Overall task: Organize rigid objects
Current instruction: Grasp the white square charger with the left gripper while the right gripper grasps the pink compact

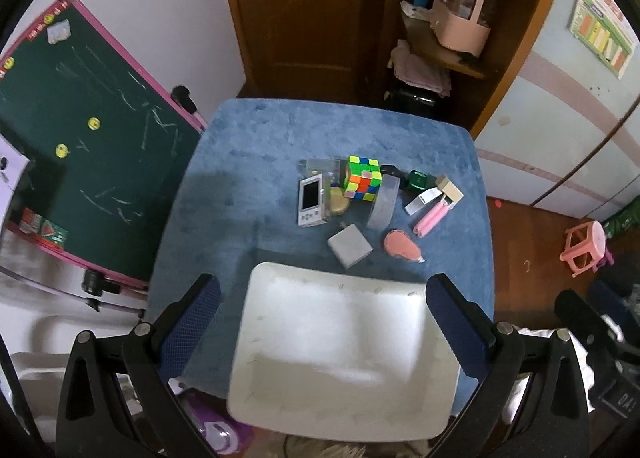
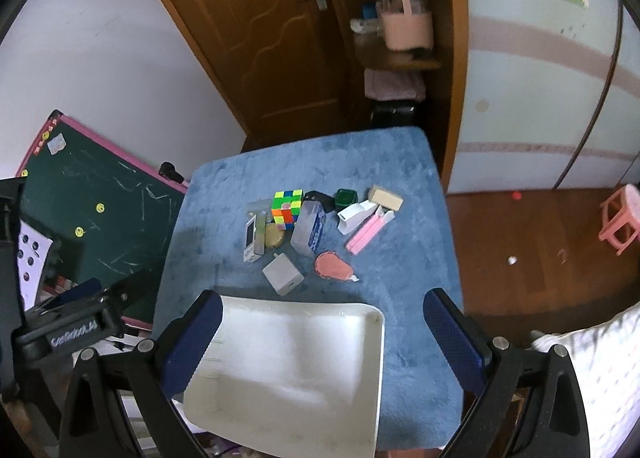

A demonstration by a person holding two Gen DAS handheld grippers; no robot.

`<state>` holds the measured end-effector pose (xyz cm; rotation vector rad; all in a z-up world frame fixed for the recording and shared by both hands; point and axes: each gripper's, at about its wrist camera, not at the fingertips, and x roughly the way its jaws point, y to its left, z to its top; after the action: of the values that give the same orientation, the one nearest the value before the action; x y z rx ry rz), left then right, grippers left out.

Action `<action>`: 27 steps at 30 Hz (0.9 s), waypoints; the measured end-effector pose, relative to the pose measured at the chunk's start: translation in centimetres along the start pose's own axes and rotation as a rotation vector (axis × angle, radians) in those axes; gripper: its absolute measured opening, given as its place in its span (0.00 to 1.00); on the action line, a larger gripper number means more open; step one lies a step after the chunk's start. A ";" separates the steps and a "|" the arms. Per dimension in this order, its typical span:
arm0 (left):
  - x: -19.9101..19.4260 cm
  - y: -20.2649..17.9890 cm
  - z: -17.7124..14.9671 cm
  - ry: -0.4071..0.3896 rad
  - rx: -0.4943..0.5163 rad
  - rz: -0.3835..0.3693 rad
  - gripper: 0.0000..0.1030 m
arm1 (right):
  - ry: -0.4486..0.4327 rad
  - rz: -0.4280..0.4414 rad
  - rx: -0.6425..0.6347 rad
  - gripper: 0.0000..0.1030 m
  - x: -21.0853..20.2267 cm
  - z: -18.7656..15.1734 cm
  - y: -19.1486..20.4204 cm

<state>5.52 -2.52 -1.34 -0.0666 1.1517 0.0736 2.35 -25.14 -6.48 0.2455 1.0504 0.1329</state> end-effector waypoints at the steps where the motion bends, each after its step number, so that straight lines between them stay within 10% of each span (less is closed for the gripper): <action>1: 0.8 -0.2 0.4 0.017 -0.011 0.003 0.99 | 0.021 0.013 0.011 0.98 1.0 0.4 -0.5; 11: 13.3 -1.2 2.6 0.231 -0.091 0.008 0.99 | 0.176 0.047 0.047 0.88 10.2 2.1 -4.5; 27: 26.8 -2.9 1.2 0.473 -0.240 0.003 0.99 | 0.320 0.008 -0.241 0.81 21.5 1.1 -4.4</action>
<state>17.78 -4.62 -25.33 -0.3086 1.6115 0.2067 13.90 -24.75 -25.19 0.0082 1.3380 0.3111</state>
